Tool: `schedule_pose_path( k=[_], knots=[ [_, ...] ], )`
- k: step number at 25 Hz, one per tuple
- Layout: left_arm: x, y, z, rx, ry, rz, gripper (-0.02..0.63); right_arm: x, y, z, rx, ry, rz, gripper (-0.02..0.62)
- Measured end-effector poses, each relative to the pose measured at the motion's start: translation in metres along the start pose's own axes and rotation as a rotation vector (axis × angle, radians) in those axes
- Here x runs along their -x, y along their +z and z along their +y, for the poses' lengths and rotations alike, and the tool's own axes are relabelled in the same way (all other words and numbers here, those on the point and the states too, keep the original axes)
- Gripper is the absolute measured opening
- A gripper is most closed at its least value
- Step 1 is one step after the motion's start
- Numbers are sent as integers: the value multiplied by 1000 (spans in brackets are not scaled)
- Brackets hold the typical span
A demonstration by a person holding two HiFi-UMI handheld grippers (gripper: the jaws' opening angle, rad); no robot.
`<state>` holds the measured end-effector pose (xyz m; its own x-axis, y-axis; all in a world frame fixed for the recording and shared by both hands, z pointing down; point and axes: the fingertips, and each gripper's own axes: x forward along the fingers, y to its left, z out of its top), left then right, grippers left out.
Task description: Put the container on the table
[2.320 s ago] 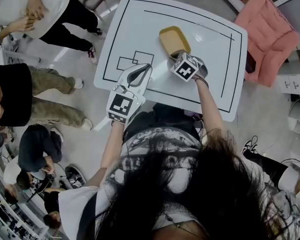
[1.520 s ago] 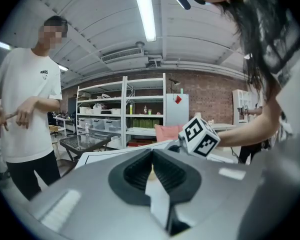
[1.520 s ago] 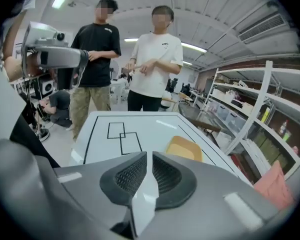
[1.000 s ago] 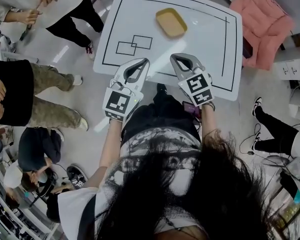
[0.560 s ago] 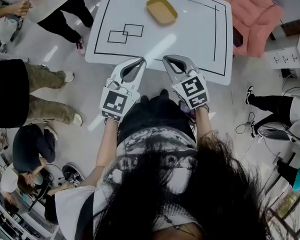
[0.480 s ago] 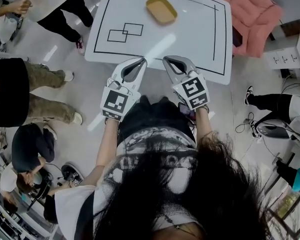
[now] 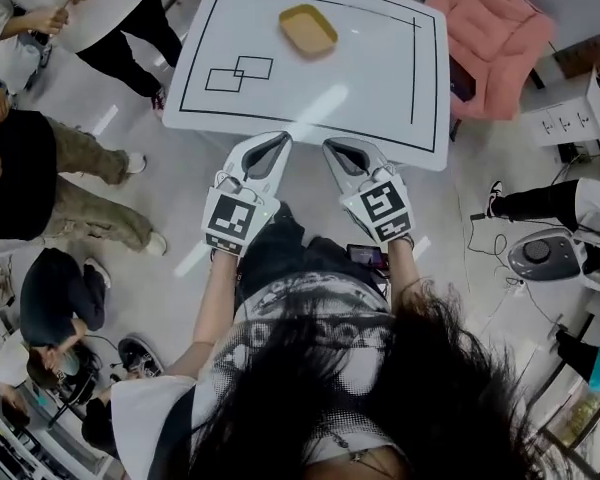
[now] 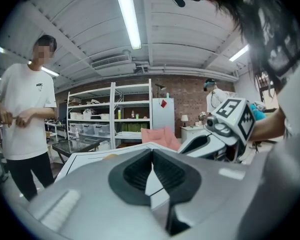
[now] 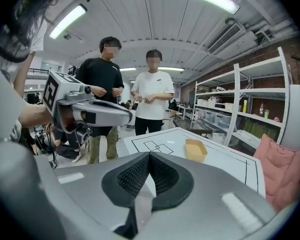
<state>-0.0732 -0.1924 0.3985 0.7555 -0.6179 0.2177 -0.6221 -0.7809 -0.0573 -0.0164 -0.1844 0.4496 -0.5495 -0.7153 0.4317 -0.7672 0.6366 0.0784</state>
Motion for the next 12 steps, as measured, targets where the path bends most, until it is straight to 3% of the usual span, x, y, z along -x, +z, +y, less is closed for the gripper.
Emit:
schedule_pose_path(
  k=[12],
  knots=[
    [24, 5, -88, 1, 43, -12, 0, 98, -38, 14, -32, -23, -69, 2]
  ],
)
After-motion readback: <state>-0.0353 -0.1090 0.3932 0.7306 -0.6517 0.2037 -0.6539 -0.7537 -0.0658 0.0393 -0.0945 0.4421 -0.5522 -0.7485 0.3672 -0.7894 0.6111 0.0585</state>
